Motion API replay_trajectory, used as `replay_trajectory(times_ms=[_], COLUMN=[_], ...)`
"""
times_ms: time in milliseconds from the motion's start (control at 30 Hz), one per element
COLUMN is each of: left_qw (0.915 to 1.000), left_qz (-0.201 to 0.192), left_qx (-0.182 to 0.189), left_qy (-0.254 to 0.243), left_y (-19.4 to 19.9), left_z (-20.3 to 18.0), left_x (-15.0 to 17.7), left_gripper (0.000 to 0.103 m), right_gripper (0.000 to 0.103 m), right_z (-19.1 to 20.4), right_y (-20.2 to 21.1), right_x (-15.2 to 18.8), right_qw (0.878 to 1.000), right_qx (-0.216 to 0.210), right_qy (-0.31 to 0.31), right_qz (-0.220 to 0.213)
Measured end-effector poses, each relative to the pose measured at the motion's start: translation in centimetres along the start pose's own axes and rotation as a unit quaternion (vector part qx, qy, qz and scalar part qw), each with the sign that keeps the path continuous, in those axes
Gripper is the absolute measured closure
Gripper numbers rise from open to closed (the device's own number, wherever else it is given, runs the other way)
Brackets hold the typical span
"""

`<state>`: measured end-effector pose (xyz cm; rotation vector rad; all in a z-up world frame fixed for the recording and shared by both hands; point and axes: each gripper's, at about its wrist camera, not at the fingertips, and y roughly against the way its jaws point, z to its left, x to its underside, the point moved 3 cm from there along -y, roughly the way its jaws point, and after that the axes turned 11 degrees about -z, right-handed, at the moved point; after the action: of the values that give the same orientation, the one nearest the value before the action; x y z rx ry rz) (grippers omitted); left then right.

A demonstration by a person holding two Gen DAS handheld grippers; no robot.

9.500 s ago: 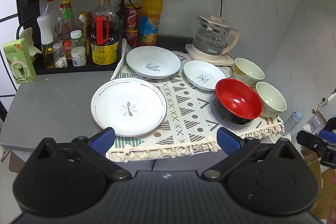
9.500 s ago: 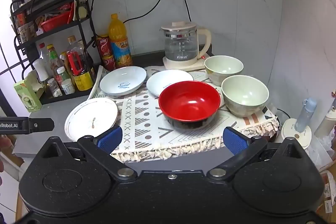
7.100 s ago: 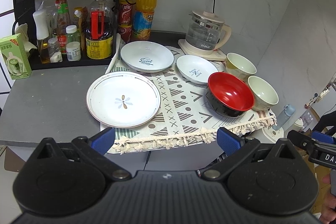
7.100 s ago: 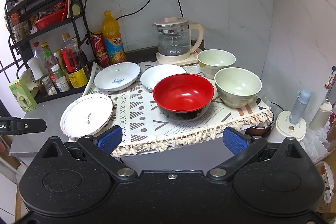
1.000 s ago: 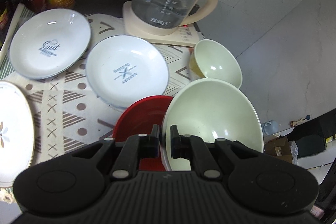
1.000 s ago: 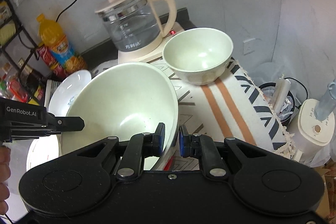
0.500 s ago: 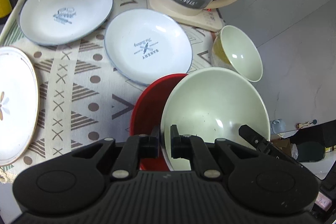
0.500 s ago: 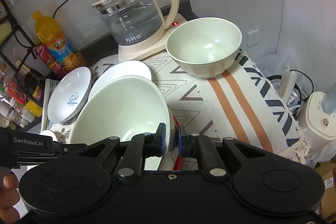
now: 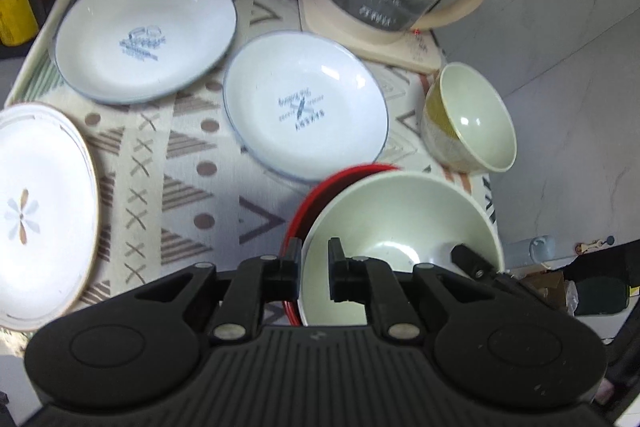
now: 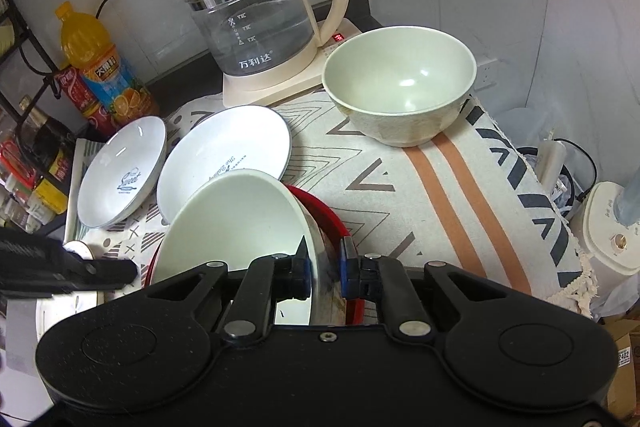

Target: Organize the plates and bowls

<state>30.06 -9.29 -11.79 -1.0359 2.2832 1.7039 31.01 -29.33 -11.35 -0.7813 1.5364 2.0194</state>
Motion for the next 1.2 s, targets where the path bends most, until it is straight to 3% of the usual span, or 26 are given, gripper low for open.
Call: replay_trajectory(times_ms=[133, 400, 533, 1200], left_qw=[0.9999, 0.9996, 0.9995, 0.9996], left_qz=[-0.012, 0.020, 0.025, 0.007], left_qx=[-0.009, -0.018, -0.018, -0.027], left_qy=[-0.001, -0.011, -0.011, -0.008], left_y=[0.3, -1.5, -1.7, -1.3], left_z=[0.5, 1.6, 1.8, 1.2], left_x=[-0.5, 0.4, 0.8, -0.3], left_gripper=[0.091, 0.090, 0.090, 0.088], right_gripper=[0.091, 0.090, 0.085, 0.084], right_z=[0.4, 0.6, 0.6, -0.6], right_y=[-0.2, -0.5, -0.2, 2.0], right_x=[0.1, 0.1, -0.1, 0.1], right_qw=[1.000, 1.000, 1.000, 1.000], right_qx=[0.009, 0.012, 0.011, -0.006], right_qy=[0.015, 0.020, 0.016, 0.015], right_qz=[-0.002, 0.002, 0.007, 0.005])
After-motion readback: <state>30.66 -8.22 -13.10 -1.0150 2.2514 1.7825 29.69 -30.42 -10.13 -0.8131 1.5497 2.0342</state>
